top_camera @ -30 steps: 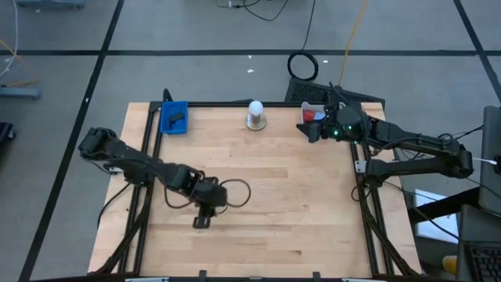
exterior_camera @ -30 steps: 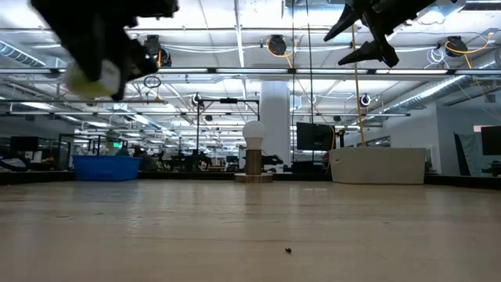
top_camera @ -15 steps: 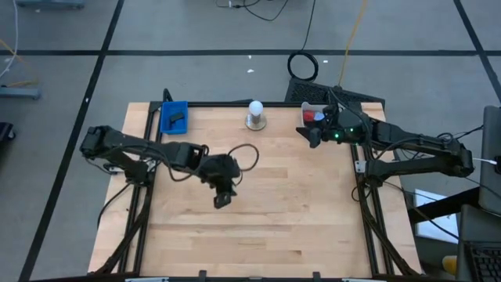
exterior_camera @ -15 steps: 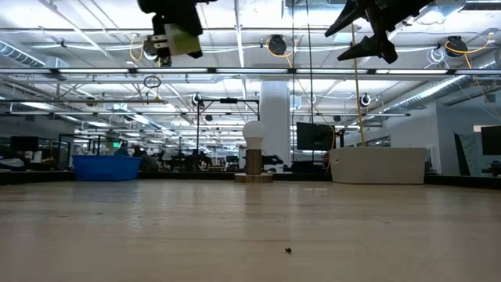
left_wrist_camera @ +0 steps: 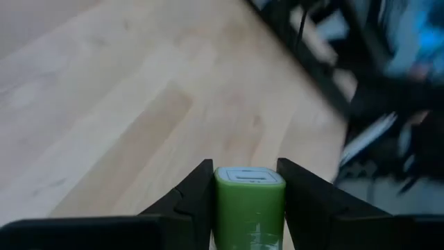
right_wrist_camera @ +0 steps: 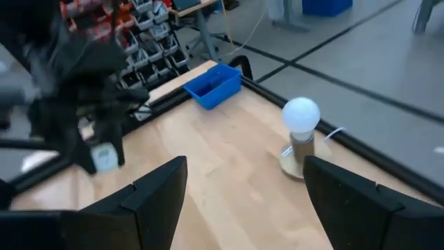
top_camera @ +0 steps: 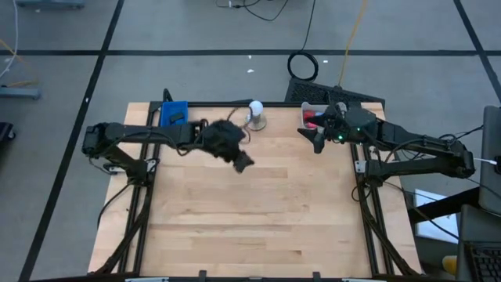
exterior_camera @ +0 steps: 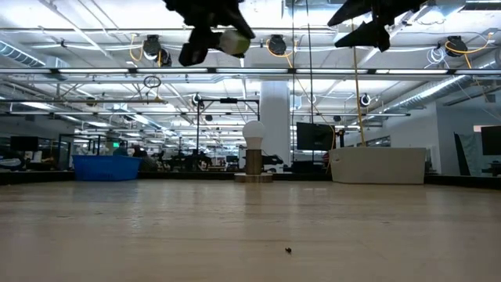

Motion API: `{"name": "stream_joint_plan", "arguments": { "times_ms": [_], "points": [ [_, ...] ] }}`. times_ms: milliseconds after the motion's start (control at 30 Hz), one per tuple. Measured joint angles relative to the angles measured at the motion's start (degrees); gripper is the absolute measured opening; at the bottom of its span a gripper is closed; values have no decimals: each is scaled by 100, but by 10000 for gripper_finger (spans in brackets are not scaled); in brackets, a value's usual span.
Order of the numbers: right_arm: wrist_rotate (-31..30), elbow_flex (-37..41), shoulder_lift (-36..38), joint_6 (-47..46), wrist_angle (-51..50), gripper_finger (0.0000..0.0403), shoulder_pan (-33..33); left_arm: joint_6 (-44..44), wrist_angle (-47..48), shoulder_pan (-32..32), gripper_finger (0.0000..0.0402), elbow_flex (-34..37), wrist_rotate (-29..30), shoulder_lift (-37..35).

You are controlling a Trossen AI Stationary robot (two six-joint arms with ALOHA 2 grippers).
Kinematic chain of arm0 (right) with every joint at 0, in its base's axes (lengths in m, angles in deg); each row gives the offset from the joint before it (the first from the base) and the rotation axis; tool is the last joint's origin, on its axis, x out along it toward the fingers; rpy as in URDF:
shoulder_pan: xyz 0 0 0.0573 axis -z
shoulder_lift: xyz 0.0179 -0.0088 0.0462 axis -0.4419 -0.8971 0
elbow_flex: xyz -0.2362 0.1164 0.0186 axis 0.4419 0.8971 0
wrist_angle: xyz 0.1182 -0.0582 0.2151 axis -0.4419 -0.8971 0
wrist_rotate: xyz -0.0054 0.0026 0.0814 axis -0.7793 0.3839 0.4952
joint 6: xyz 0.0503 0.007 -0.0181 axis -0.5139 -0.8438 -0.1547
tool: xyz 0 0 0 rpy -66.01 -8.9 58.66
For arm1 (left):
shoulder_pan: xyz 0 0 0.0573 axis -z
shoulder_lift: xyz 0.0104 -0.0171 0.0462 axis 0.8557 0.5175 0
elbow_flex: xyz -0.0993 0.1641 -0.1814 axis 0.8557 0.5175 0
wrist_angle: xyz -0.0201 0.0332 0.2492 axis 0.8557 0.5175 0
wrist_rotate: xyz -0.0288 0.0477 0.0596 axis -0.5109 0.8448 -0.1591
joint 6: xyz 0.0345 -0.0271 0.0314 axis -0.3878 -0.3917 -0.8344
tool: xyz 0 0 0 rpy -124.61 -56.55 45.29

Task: Pick & Place Office items
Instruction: Put the green charger adapter into the gray bin

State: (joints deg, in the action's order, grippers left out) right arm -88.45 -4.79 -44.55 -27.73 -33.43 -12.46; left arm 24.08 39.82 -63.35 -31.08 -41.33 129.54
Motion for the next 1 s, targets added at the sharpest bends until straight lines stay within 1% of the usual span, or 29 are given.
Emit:
{"name": "stream_joint_plan", "arguments": {
  "times_ms": [133, 267, 433, 533, 633, 733, 900, 1000],
  "points": [
    [-16, 0, -4, 544, -15, 279, 0, 676, -535, -371, 139, -1, -159, -2],
    [-16, 0, -4, 1125, 2, 279, 0, 1358, -1102, -693, 132, -1, -278, -2],
    [173, 0, -4, 1863, 171, 280, 0, 2033, -1971, -1030, 138, -7, -407, -7],
    [279, 1, -4, 2217, 312, 288, 0, 2510, -2274, -1195, 141, -7, -427, -7],
    [287, 0, -4, 2585, 476, 303, 0, 2800, -2449, -1315, 134, -7, -451, 0],
    [283, 0, -7, 2723, 633, 319, 0, 3001, -2633, -1403, 132, -7, -492, 4],
    [293, 0, -62, 2663, 694, 351, 0, 3367, -3072, -1487, 143, -7, -497, 4],
    [322, 0, -180, 2617, 716, 366, 0, 3524, -3206, -1491, 139, -7, -449, 4]
  ]
}}
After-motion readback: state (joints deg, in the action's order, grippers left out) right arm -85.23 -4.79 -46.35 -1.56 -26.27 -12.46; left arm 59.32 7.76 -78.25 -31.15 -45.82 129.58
